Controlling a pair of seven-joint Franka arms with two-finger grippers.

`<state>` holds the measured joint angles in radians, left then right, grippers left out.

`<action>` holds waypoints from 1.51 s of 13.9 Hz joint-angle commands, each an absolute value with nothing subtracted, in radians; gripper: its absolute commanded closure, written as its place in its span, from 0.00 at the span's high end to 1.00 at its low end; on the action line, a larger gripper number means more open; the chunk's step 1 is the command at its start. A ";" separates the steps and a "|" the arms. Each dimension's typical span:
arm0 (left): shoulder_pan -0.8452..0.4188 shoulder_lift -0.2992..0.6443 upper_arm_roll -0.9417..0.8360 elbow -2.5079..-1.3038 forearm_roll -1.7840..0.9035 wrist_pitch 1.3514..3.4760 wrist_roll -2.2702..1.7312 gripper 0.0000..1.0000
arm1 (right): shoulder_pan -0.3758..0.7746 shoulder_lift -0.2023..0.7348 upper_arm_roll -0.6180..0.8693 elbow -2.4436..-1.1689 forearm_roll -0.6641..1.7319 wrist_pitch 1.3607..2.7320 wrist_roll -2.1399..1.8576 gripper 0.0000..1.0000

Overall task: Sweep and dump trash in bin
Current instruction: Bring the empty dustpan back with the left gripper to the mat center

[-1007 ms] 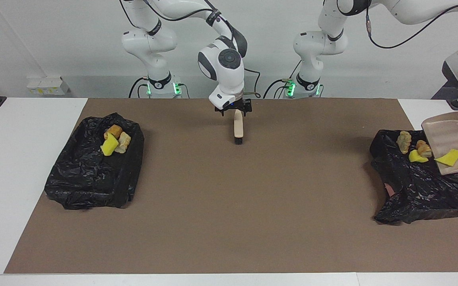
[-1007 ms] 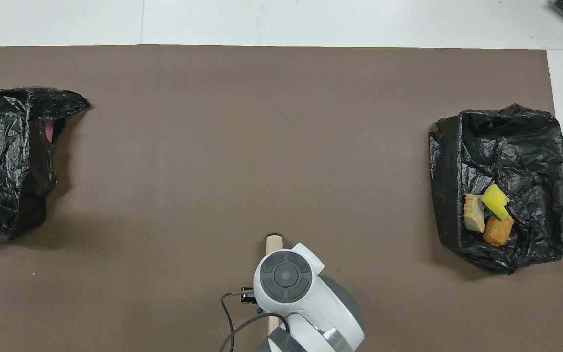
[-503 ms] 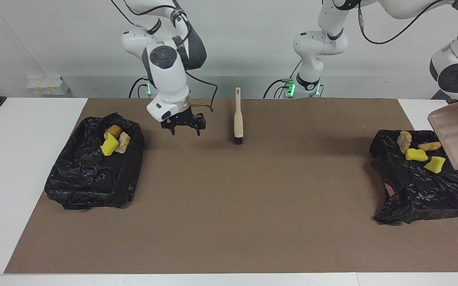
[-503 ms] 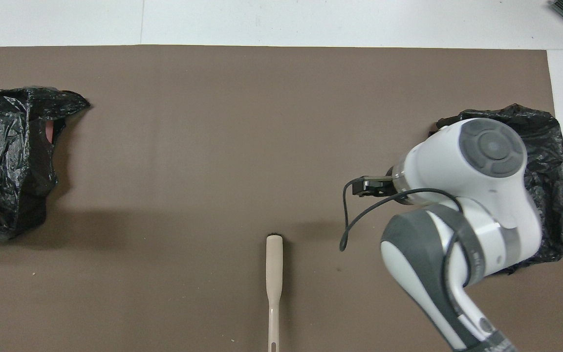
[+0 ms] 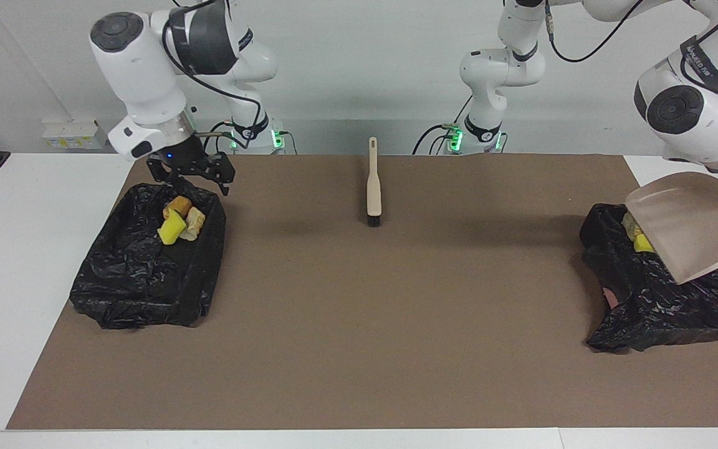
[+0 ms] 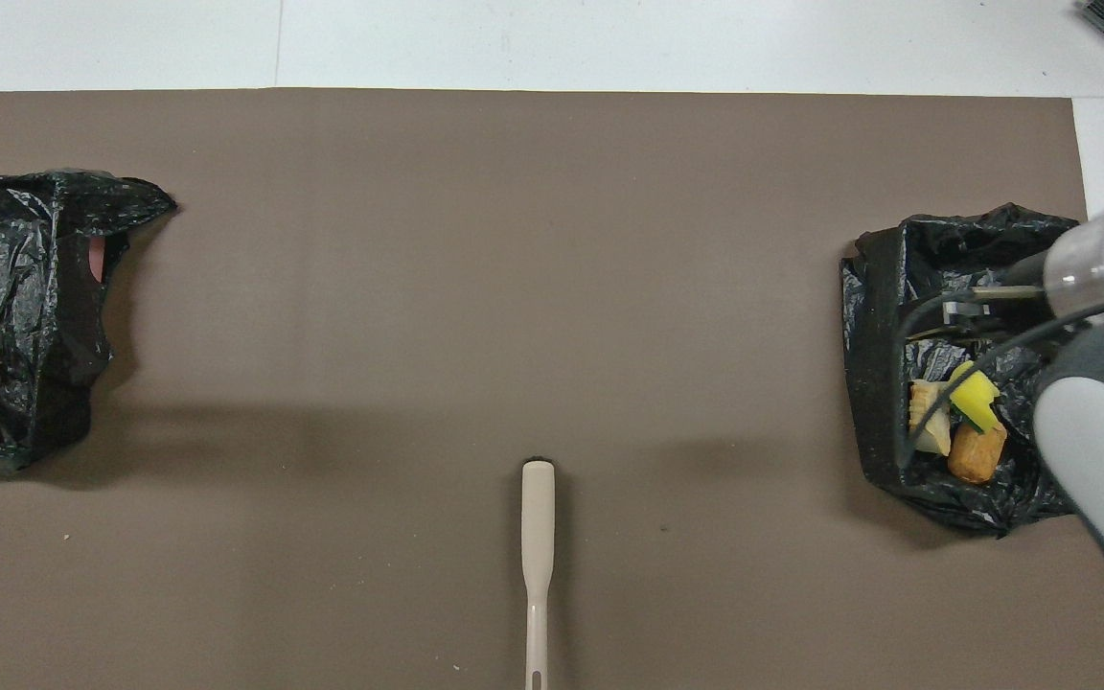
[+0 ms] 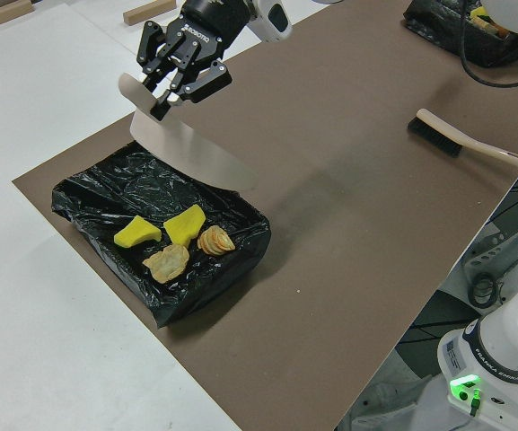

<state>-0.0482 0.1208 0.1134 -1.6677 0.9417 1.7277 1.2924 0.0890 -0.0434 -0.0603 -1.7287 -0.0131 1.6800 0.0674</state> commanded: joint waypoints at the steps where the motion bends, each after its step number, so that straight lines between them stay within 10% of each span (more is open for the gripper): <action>1: -0.052 0.120 0.057 -1.677 0.697 1.654 1.060 0.00 | 0.104 -0.078 -0.106 -1.651 -0.060 1.573 0.029 1.00; 21: -0.218 0.553 -0.500 -1.379 0.201 1.770 -0.524 0.00 | 0.094 -0.101 -0.109 -1.641 -0.029 1.525 -0.002 1.00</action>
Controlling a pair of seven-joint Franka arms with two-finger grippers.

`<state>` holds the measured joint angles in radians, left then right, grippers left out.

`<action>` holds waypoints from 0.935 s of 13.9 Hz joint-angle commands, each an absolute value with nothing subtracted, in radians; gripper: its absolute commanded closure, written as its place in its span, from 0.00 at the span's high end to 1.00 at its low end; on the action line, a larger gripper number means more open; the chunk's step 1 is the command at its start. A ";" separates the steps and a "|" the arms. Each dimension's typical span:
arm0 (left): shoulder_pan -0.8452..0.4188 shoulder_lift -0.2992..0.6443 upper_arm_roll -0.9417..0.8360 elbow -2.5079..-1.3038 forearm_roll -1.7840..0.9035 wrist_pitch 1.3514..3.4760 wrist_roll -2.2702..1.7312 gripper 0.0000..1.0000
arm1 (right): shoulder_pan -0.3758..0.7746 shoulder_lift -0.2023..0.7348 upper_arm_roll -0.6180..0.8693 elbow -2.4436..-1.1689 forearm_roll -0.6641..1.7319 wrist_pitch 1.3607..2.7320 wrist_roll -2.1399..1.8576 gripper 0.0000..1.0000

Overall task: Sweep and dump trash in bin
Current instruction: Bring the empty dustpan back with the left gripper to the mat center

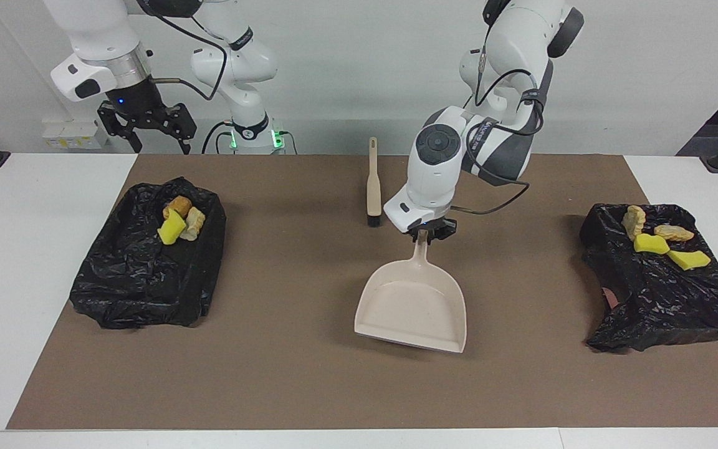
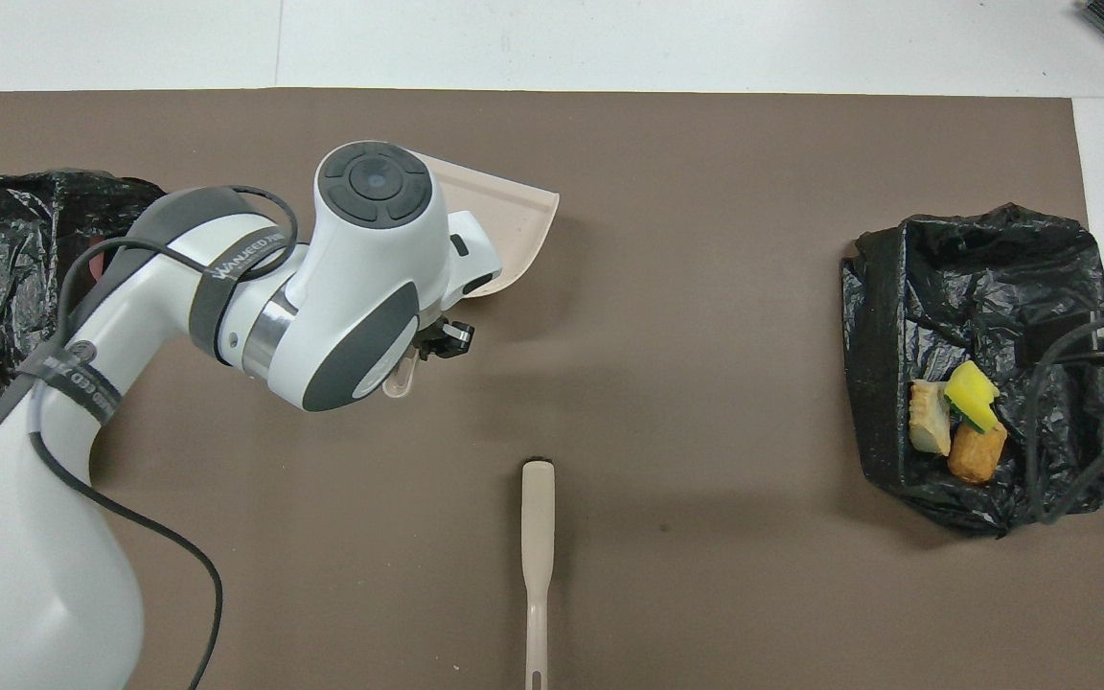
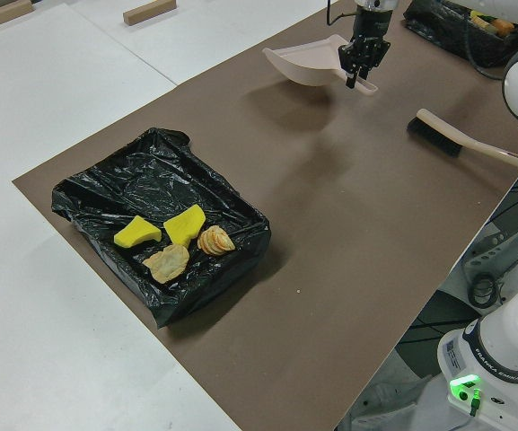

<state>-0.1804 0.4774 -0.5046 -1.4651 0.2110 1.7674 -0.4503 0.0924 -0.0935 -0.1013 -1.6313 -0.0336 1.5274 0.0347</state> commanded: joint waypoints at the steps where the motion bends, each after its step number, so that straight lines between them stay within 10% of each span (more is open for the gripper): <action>1: -0.254 0.599 -0.497 -1.349 0.209 1.772 -0.578 0.00 | 0.094 -0.101 -0.109 -1.641 -0.029 1.525 -0.002 1.00; 8: -0.281 0.634 -0.503 -1.351 0.204 1.772 -0.598 0.01 | 0.104 -0.100 -0.124 -1.597 -0.029 1.535 0.003 1.00; 13: -0.273 0.612 -0.499 -1.417 0.210 1.773 -0.603 0.68 | 0.112 -0.100 -0.130 -1.598 -0.028 1.536 0.003 1.00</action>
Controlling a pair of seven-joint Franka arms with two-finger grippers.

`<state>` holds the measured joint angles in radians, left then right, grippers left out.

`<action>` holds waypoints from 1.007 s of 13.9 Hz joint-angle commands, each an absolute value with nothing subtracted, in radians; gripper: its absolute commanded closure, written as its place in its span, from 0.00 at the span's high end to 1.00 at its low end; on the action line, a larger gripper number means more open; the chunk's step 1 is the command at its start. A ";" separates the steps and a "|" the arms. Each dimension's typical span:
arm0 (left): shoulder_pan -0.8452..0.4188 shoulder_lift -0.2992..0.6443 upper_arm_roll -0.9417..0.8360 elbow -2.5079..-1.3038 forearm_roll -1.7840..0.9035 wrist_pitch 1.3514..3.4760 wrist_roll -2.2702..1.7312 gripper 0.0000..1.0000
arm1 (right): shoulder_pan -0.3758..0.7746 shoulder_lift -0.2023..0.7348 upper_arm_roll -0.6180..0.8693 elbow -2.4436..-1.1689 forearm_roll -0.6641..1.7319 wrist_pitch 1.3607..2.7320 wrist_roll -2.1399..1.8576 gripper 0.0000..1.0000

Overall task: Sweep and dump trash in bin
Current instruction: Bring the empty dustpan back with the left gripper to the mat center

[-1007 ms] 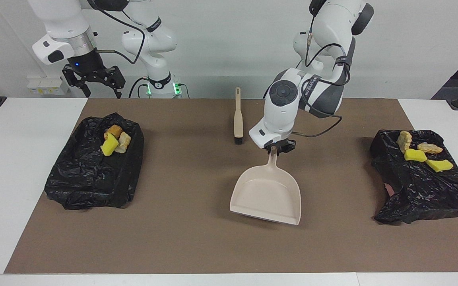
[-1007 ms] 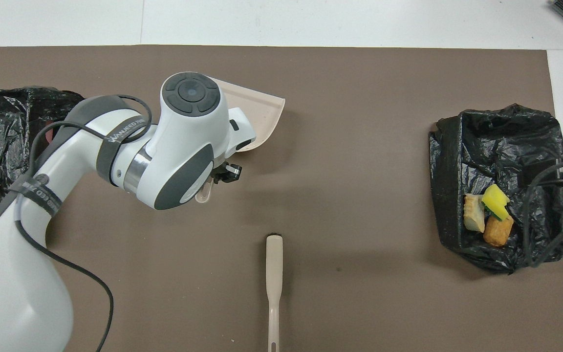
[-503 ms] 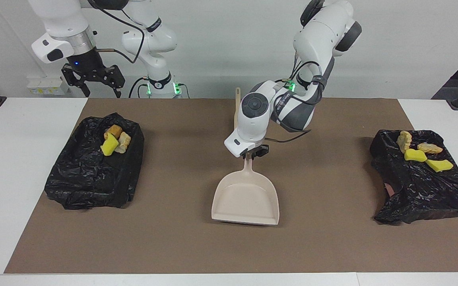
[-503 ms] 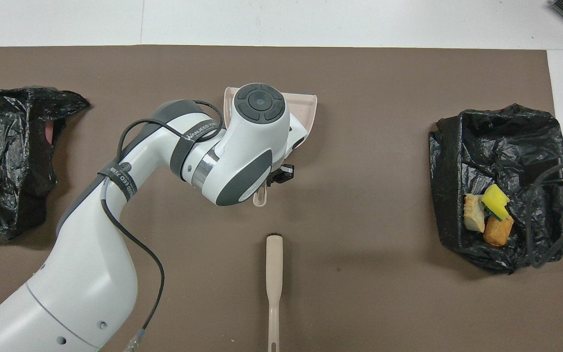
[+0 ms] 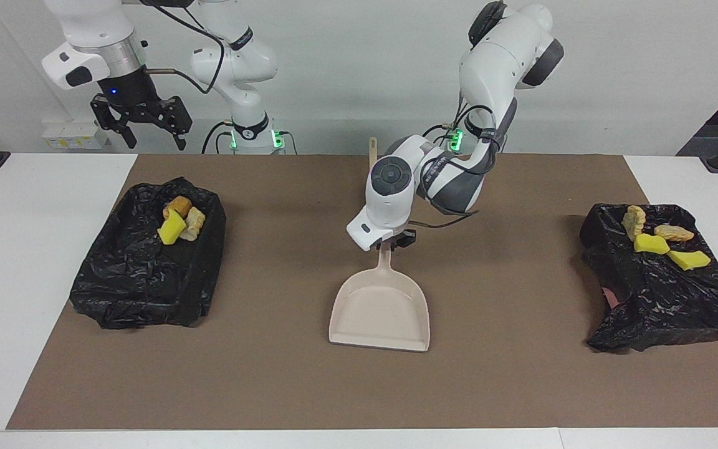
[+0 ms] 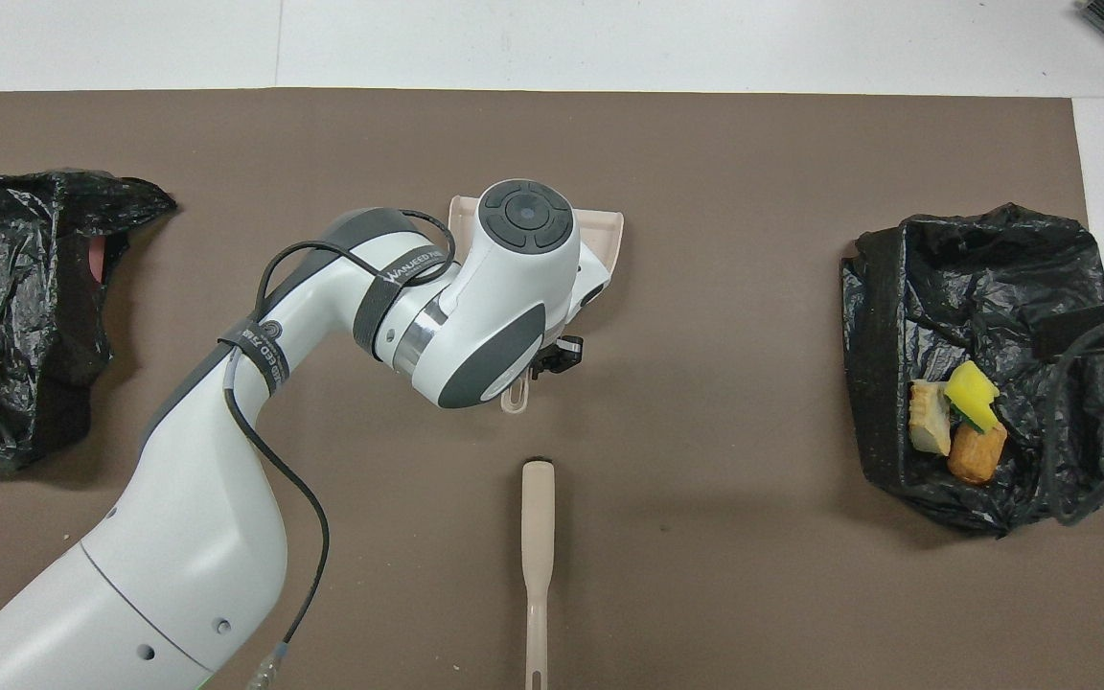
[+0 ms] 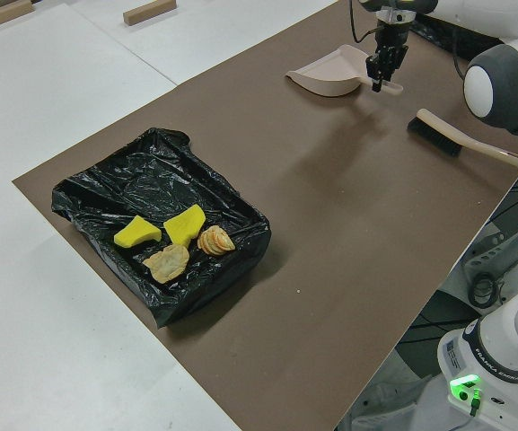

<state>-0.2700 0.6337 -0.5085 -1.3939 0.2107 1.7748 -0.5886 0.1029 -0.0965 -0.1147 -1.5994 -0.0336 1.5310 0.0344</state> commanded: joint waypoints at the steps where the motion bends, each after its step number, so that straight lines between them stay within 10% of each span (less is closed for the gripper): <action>1: -0.275 0.611 -0.496 -1.416 0.212 1.773 -0.601 0.80 | 0.112 -0.100 -0.130 -1.598 -0.028 1.536 0.003 1.00; 2: -0.275 0.606 -0.492 -1.414 0.219 1.773 -0.601 1.00 | 0.112 -0.101 -0.130 -1.598 -0.029 1.536 0.003 1.00; 14: -0.258 0.167 -0.097 -1.454 0.046 1.594 -0.159 1.00 | 0.110 -0.103 -0.130 -1.601 -0.028 1.534 0.002 1.00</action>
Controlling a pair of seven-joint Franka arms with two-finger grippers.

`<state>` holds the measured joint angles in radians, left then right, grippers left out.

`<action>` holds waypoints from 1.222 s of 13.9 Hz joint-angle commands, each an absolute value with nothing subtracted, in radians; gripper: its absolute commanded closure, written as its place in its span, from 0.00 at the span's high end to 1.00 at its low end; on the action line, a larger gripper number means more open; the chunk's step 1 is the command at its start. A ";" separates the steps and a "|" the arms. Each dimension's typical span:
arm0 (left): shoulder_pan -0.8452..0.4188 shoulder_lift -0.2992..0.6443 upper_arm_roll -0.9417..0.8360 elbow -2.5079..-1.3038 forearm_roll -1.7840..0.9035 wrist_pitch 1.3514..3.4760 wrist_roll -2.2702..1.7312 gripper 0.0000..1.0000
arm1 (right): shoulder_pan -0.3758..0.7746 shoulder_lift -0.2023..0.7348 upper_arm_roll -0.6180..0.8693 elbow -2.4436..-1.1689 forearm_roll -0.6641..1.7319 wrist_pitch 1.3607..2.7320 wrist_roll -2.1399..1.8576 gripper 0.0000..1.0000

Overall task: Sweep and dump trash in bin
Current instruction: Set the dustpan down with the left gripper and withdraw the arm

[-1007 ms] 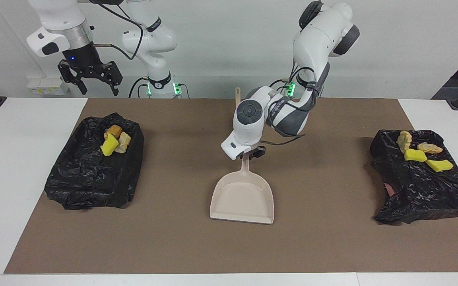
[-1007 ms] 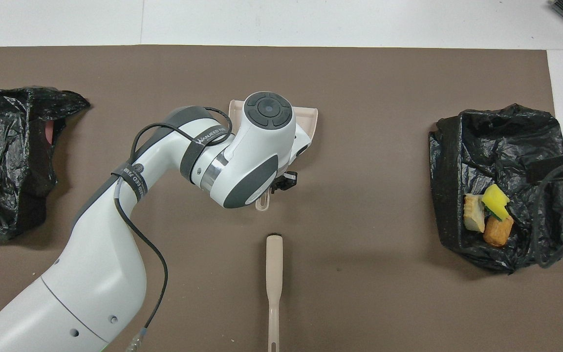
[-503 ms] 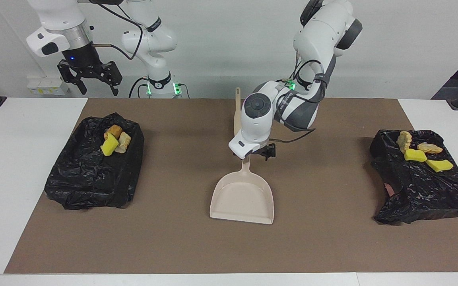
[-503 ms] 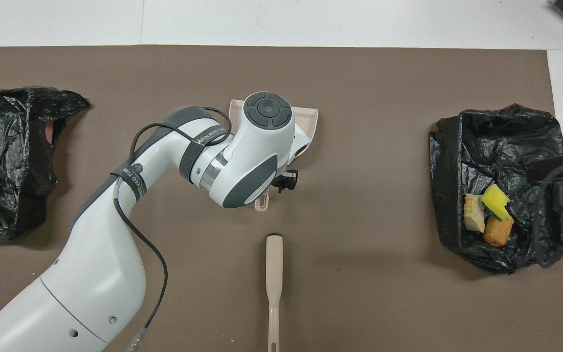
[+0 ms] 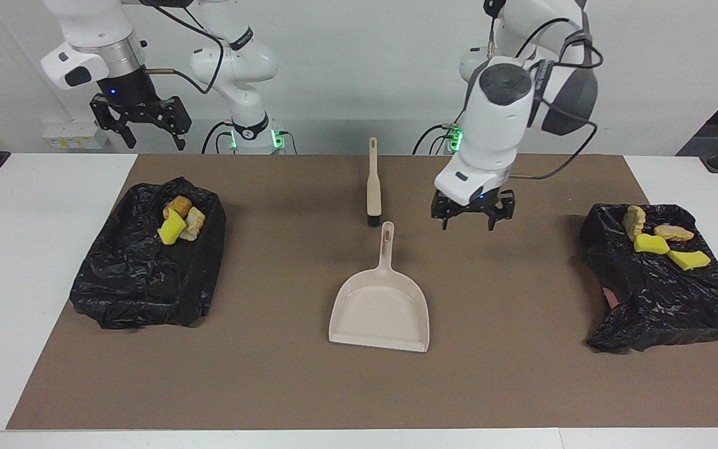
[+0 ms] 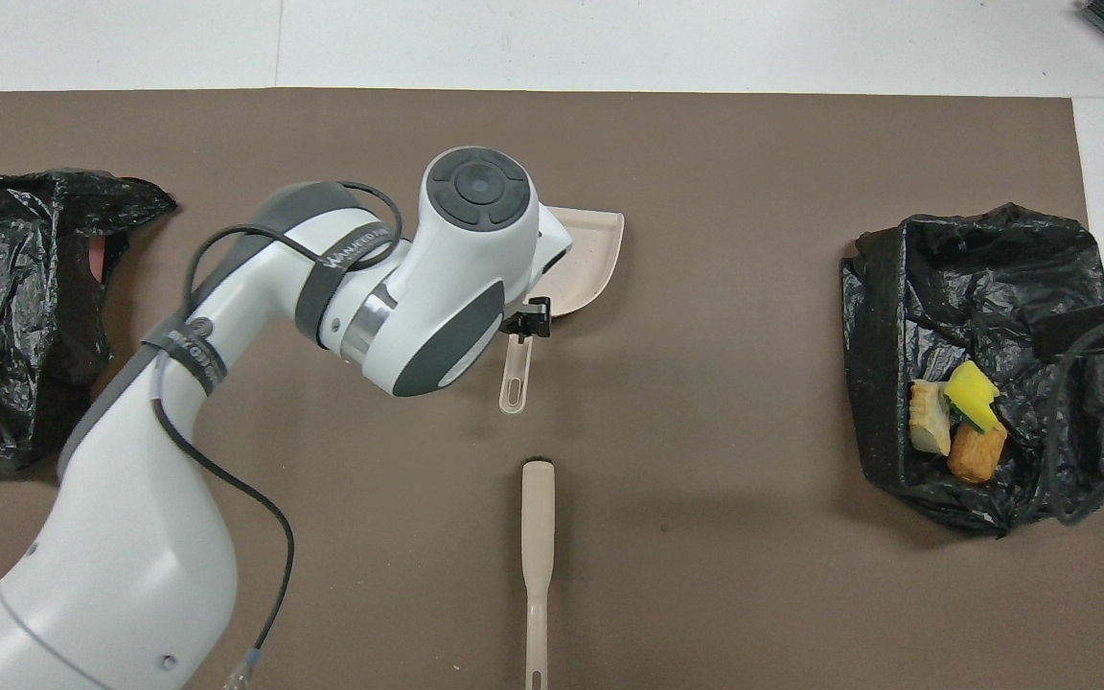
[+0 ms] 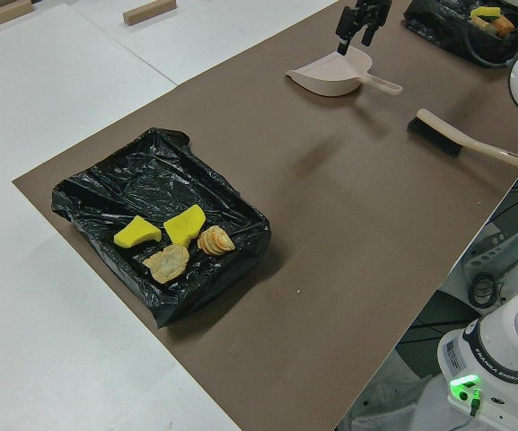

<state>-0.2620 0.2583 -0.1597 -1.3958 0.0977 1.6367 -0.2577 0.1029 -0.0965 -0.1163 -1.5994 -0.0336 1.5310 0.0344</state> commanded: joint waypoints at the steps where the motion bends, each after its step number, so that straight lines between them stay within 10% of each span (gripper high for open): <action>1: -0.244 0.137 -0.084 -1.453 0.045 1.559 -0.100 1.00 | 0.110 -0.103 -0.130 -1.603 -0.029 1.532 0.002 1.00; 17: -0.120 -0.060 0.037 -1.489 -0.017 1.404 0.152 1.00 | 0.110 -0.103 -0.127 -1.600 -0.014 1.522 0.003 1.00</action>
<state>-0.1440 -0.0283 0.0357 -1.4390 0.0084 1.3763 0.1456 0.1081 -0.0965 -0.1163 -1.5994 -0.0284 1.5299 0.0344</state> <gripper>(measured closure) 0.000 0.000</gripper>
